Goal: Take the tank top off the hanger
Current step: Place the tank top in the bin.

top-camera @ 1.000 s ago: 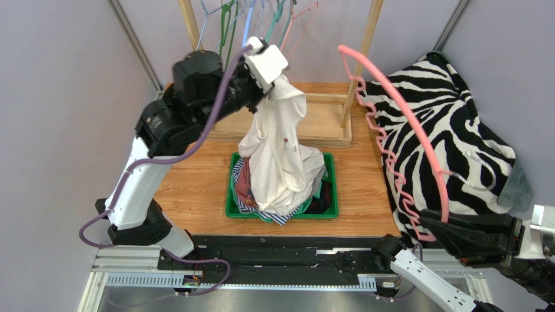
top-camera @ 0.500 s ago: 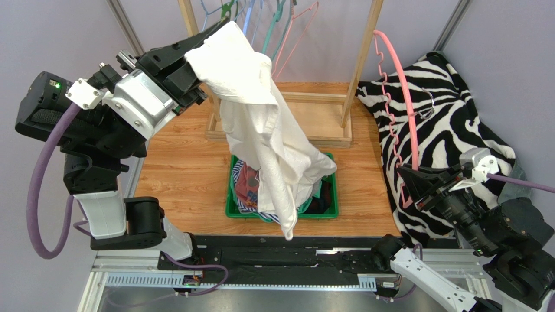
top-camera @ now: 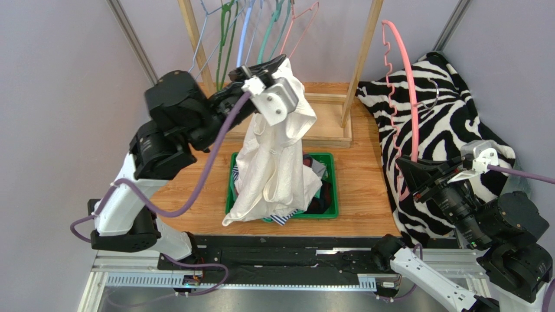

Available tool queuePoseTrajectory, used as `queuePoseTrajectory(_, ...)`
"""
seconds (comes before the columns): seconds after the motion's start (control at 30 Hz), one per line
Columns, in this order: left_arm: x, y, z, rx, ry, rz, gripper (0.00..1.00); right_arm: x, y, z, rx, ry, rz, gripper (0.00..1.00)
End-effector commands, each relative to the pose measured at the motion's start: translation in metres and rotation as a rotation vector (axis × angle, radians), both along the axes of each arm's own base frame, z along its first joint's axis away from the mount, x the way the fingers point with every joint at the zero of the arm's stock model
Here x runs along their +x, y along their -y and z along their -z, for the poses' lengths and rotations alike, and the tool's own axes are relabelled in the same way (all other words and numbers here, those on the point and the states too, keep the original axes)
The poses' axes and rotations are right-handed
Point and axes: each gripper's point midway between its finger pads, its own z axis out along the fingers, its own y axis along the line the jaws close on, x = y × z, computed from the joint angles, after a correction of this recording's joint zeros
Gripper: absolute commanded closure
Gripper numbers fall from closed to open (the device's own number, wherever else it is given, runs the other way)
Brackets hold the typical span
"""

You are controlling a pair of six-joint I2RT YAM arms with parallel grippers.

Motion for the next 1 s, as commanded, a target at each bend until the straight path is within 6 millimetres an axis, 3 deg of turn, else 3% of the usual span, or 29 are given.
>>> queuePoseTrajectory(0.0, 0.033, -0.014, 0.005, -0.056, -0.031, -0.095, 1.0, -0.001, -0.003, -0.027, 0.081, 0.08, -0.018, 1.0)
queuePoseTrajectory(0.07, 0.049, -0.013, 0.031, -0.01, -0.071, -0.128, 1.0, -0.002, -0.003, -0.027, 0.085, 0.082, -0.018, 1.0)
queuePoseTrajectory(0.17, 0.067, -0.017, 0.039, -0.016, -0.055, -0.183, 1.0, -0.004, -0.002, -0.026, 0.082, 0.081, -0.021, 1.0)
queuePoseTrajectory(0.23, 0.082, -0.015, 0.032, -0.026, -0.024, -0.221, 1.0, -0.003, -0.003, -0.024, 0.079, 0.078, -0.021, 1.0)
queuePoseTrajectory(0.27, 0.083, -0.027, 0.008, -0.07, 0.011, -0.244, 1.0, -0.003, -0.003, -0.023, 0.077, 0.074, -0.023, 1.0)
queuePoseTrajectory(0.3, 0.096, -0.017, 0.009, -0.051, 0.019, -0.263, 1.0, -0.002, -0.004, -0.022, 0.072, 0.071, -0.023, 1.0)
queuePoseTrajectory(0.33, 0.089, -0.032, -0.022, -0.114, 0.058, -0.275, 1.0, -0.003, -0.003, -0.022, 0.075, 0.072, -0.024, 1.0)
queuePoseTrajectory(0.37, 0.09, -0.03, -0.026, -0.11, 0.065, -0.271, 1.0, -0.003, -0.003, -0.022, 0.074, 0.07, -0.023, 1.0)
queuePoseTrajectory(0.4, 0.098, -0.021, -0.016, -0.064, 0.049, -0.274, 1.0, -0.004, -0.002, -0.022, 0.074, 0.07, -0.02, 1.0)
queuePoseTrajectory(0.5, 0.093, -0.02, -0.006, -0.049, 0.015, -0.241, 1.0, -0.004, 0.0, -0.019, 0.072, 0.068, -0.014, 1.0)
queuePoseTrajectory(0.53, 0.1, -0.008, 0.023, 0.005, -0.039, -0.232, 1.0, -0.004, 0.001, -0.018, 0.07, 0.067, -0.01, 1.0)
queuePoseTrajectory(0.57, 0.099, -0.003, 0.04, 0.035, -0.077, -0.21, 1.0, -0.004, 0.002, -0.018, 0.071, 0.067, -0.004, 1.0)
queuePoseTrajectory(0.6, 0.09, -0.006, 0.058, 0.064, -0.134, -0.184, 1.0, -0.004, 0.003, -0.017, 0.071, 0.065, 0.0, 1.0)
queuePoseTrajectory(0.63, 0.093, 0.007, 0.102, 0.158, -0.205, -0.167, 1.0, -0.005, 0.004, -0.016, 0.066, 0.06, 0.002, 1.0)
queuePoseTrajectory(0.67, 0.089, 0.009, 0.129, 0.203, -0.269, -0.149, 1.0, -0.005, 0.005, -0.016, 0.065, 0.058, 0.006, 1.0)
queuePoseTrajectory(0.7, 0.08, 0.005, 0.143, 0.232, -0.298, -0.132, 1.0, -0.004, 0.005, -0.015, 0.061, 0.056, 0.01, 1.0)
queuePoseTrajectory(0.73, 0.078, 0.011, 0.181, 0.31, -0.36, -0.104, 1.0, -0.004, 0.004, -0.013, 0.057, 0.05, 0.008, 1.0)
queuePoseTrajectory(0.83, 0.065, 0.009, 0.257, 0.489, -0.522, -0.073, 1.0, -0.004, 0.003, -0.013, 0.053, 0.039, 0.005, 1.0)
queuePoseTrajectory(0.9, 0.054, 0.004, 0.296, 0.605, -0.628, -0.056, 1.0, -0.002, 0.002, -0.013, 0.052, 0.031, 0.005, 1.0)
queuePoseTrajectory(0.97, 0.042, 0.0, 0.323, 0.666, -0.724, -0.033, 1.0, -0.001, 0.002, -0.01, 0.05, 0.015, 0.011, 1.0)
